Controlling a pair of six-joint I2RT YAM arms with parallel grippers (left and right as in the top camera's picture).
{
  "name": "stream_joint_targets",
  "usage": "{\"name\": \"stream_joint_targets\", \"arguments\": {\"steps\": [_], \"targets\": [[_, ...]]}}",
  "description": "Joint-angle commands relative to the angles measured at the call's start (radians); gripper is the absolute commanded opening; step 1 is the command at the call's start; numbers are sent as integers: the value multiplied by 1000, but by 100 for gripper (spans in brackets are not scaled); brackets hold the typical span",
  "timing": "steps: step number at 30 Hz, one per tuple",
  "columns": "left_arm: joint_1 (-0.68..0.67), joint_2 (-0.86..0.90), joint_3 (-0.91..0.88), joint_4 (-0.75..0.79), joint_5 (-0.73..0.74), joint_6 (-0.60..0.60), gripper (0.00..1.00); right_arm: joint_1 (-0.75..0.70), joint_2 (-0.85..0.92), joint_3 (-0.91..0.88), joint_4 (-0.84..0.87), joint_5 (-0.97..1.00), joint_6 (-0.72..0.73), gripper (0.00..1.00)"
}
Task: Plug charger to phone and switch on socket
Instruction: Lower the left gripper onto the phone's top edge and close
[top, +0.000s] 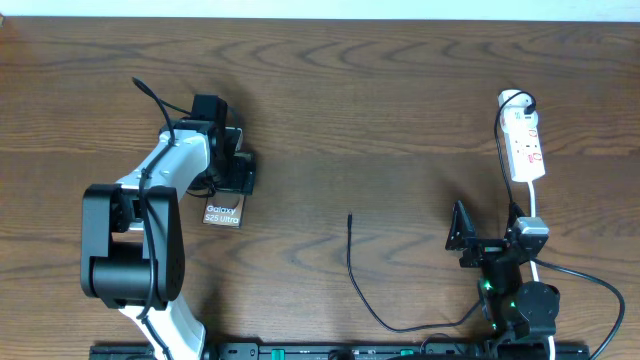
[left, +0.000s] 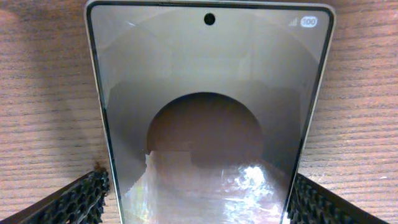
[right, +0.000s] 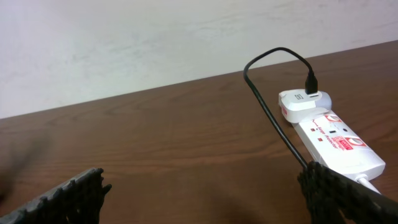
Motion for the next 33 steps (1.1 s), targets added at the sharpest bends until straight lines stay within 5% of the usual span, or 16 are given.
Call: {"name": "stream_joint_targets", "arguments": {"steps": [1, 33], "targets": [[3, 27, -39, -6, 52, -5, 87, 14, -3, -1, -4, 2, -3, 99], [3, 27, -39, -6, 52, -5, 71, 14, -3, -1, -4, 2, -3, 99]]}}
